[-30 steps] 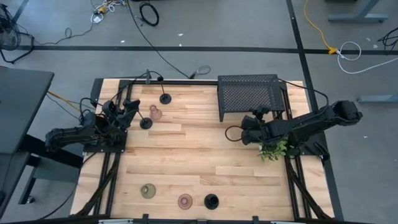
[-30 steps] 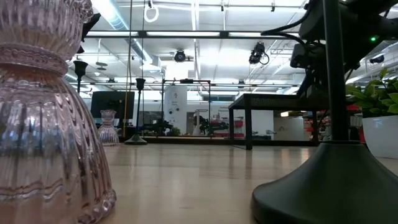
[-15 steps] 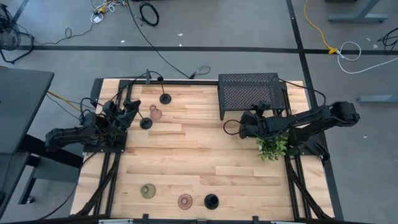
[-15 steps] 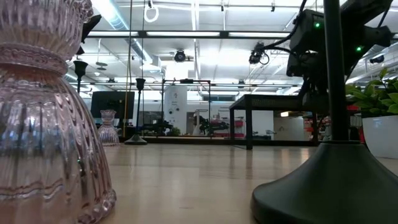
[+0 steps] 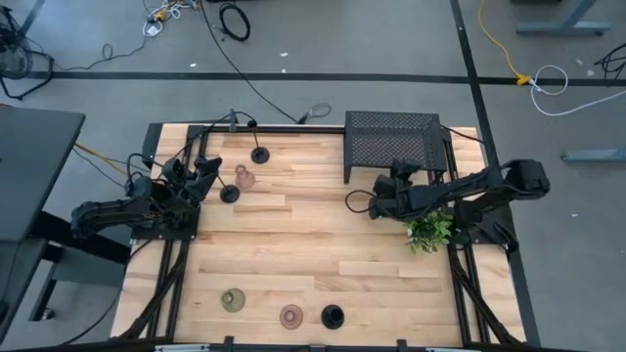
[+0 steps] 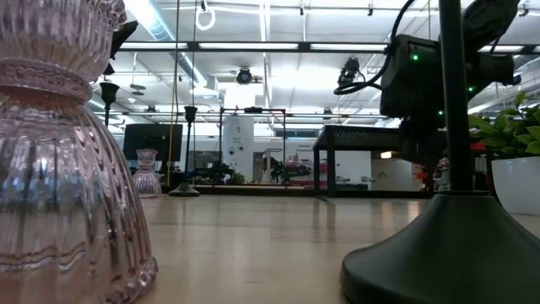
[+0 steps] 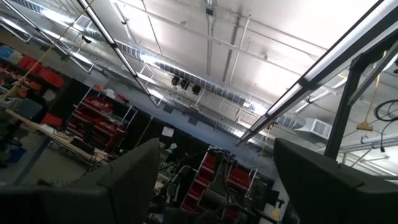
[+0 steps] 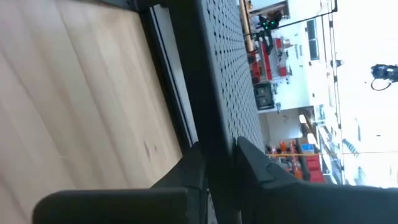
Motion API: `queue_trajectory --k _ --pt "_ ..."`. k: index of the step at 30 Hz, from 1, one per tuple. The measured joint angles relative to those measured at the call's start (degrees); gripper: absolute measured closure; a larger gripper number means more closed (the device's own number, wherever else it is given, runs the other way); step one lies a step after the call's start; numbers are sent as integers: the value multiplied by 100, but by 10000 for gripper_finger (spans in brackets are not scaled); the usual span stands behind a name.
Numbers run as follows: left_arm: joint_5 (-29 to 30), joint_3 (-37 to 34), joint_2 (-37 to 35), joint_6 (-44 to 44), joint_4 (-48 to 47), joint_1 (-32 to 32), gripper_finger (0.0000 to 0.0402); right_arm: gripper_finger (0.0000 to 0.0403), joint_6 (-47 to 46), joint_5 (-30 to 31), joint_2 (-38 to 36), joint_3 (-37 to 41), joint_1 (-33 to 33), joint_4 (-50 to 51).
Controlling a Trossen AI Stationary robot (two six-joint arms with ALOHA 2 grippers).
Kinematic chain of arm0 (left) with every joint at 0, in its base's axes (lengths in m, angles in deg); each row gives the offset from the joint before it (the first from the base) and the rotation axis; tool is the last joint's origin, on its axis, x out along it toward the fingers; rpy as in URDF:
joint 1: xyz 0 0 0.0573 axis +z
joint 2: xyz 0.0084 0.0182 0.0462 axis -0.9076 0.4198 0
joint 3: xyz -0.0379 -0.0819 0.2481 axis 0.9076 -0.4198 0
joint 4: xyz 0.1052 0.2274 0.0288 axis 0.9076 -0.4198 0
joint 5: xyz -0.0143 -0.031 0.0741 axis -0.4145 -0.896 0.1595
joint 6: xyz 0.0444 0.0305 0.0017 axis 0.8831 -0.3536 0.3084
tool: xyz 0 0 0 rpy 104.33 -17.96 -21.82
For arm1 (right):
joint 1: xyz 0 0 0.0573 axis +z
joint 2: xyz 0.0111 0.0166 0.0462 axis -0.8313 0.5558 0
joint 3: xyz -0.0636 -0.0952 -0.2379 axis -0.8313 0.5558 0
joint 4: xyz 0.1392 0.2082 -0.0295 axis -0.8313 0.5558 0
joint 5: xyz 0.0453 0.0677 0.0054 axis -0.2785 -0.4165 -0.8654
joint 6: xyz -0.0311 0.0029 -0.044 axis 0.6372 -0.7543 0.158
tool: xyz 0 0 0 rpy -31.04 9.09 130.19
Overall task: Pick & Place candle stick holders
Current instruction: Move the shelf to the middle of the table
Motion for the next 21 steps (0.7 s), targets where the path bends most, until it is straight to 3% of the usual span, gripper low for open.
queue_trajectory --k 11,21 --pt "-1 1 -1 2 -71 0 87 364 679 -260 -402 -869 310 243" --pt "0 1 0 4 -210 0 87 372 1546 -307 -400 -1511 1139 -79"
